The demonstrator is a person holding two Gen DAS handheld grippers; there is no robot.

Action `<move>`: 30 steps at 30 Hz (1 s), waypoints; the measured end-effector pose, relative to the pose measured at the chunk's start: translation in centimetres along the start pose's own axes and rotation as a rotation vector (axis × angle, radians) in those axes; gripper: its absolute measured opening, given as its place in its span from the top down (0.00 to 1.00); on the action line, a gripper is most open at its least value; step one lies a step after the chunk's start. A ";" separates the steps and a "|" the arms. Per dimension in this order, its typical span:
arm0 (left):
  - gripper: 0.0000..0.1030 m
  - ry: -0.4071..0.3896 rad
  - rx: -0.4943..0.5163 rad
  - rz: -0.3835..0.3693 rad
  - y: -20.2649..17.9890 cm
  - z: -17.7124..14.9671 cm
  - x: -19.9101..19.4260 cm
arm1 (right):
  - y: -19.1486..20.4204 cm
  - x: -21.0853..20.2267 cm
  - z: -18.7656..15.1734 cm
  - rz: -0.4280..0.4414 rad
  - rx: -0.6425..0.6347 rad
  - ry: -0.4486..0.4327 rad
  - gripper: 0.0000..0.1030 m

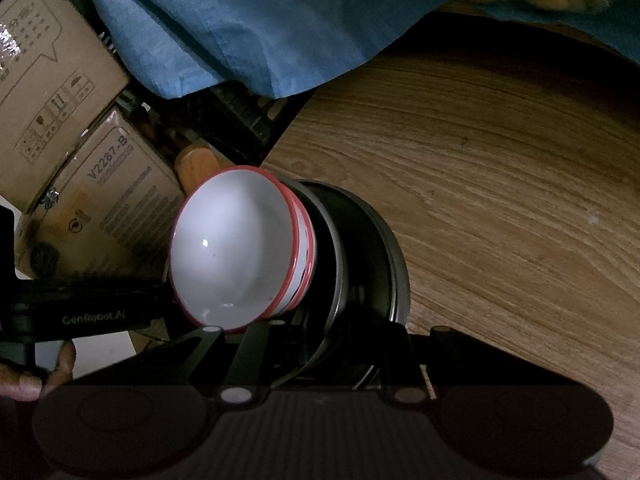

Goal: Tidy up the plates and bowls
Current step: 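Lower the bowl stack onto the steel plates with both tools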

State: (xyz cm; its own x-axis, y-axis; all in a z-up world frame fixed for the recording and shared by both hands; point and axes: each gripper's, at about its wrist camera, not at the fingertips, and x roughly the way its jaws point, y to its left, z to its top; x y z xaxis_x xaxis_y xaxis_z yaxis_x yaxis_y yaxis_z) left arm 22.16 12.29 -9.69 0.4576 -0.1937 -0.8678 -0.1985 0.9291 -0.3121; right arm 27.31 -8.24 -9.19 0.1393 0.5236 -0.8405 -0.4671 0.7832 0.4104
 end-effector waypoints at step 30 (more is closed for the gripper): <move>0.82 -0.006 0.024 0.066 -1.0 -0.6 -0.5 | 0.3 -0.8 0.0 -0.039 -0.064 -0.018 0.76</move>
State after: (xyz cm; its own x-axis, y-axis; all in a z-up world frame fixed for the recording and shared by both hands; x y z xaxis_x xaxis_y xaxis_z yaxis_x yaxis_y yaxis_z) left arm 21.59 11.28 -9.18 0.4491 -0.1304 -0.8839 -0.2077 0.9470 -0.2452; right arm 27.06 -8.43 -8.45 0.1738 0.4999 -0.8485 -0.5161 0.7800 0.3539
